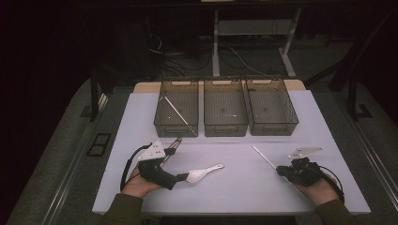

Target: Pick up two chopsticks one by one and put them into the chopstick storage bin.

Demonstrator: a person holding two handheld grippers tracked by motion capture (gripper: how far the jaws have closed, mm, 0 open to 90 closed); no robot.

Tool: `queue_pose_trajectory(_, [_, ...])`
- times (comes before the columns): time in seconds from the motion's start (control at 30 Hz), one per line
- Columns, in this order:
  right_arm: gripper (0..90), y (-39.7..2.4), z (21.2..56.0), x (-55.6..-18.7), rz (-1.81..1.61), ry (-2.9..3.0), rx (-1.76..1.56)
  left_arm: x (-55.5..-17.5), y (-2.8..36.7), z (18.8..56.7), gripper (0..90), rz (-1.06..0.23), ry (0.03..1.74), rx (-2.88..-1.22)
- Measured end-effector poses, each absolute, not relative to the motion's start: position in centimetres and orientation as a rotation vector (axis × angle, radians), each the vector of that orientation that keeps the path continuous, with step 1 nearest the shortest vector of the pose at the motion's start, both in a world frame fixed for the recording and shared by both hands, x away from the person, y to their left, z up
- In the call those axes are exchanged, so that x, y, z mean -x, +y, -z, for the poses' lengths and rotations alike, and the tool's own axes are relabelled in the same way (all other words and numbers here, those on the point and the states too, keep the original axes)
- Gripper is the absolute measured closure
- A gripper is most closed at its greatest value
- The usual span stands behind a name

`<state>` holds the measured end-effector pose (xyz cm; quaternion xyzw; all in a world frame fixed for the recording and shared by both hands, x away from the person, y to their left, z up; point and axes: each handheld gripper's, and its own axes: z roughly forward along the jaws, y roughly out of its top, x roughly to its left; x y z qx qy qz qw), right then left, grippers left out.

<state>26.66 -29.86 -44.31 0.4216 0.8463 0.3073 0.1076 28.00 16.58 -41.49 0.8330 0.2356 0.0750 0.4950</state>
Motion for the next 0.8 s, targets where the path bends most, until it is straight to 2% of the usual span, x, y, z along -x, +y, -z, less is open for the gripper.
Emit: queue_pose_trajectory(0.8, [84.6, -30.9, 41.7, -26.5, -1.052, 2.466, -1.213, -28.0, 16.6, 41.4, 0.0, -0.185, 0.570, -2.017])
